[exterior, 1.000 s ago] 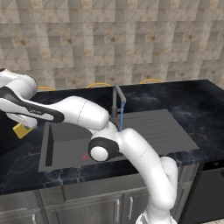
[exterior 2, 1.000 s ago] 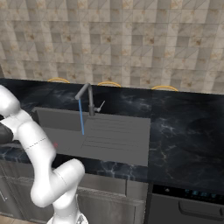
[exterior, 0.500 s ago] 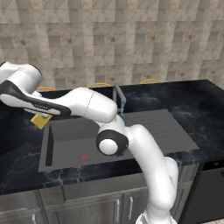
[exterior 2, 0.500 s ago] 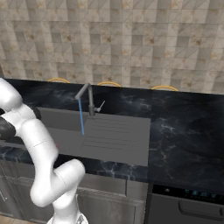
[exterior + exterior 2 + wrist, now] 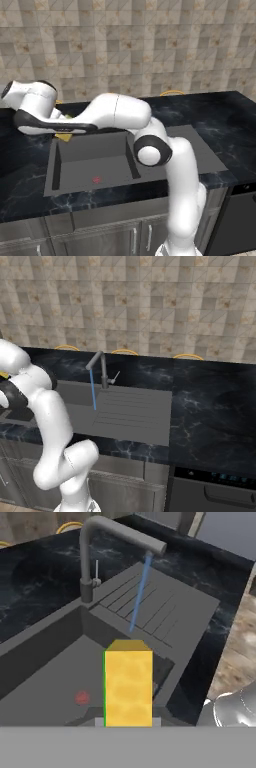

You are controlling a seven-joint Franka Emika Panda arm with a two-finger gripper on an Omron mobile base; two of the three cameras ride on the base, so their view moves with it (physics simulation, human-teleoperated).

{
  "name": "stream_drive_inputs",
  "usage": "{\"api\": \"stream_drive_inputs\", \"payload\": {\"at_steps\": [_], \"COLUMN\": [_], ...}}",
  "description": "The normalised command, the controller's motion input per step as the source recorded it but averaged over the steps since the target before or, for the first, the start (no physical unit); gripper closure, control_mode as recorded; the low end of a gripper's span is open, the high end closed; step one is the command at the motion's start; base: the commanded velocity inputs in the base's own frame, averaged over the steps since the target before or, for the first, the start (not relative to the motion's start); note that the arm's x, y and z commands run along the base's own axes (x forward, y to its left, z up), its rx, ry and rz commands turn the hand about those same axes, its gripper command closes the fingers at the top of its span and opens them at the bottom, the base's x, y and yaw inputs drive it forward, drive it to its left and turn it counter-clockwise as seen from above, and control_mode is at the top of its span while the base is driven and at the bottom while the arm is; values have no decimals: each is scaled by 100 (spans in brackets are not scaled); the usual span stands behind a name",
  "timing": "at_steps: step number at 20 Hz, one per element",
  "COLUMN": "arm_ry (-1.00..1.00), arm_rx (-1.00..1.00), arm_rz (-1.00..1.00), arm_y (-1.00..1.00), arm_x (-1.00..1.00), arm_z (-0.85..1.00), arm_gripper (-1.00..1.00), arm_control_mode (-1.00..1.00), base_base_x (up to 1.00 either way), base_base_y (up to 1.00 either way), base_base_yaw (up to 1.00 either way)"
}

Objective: Soak the sponge with water for a few seconds and then drop it inside the sink.

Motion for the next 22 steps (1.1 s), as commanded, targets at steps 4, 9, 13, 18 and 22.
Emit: {"api": "stream_drive_inputs", "payload": {"at_steps": [4, 9, 13, 18, 22], "arm_ry": [-39, -26, -18, -8, 0], "arm_rx": [16, 26, 30, 29, 24], "arm_rz": [8, 6, 7, 9, 7], "arm_y": [-94, -61, -35, -4, 0], "arm_x": [0, 0, -13, -20, -23], "arm_z": [-14, 30, 68, 67, 64], "arm_gripper": [100, 100, 100, 100, 100], "arm_control_mode": [-100, -100, -100, -100, -100], "base_base_x": [0, 0, 0, 0, 0], "base_base_y": [0, 0, 0, 0, 0], "base_base_yaw": [0, 0, 0, 0, 0]}}
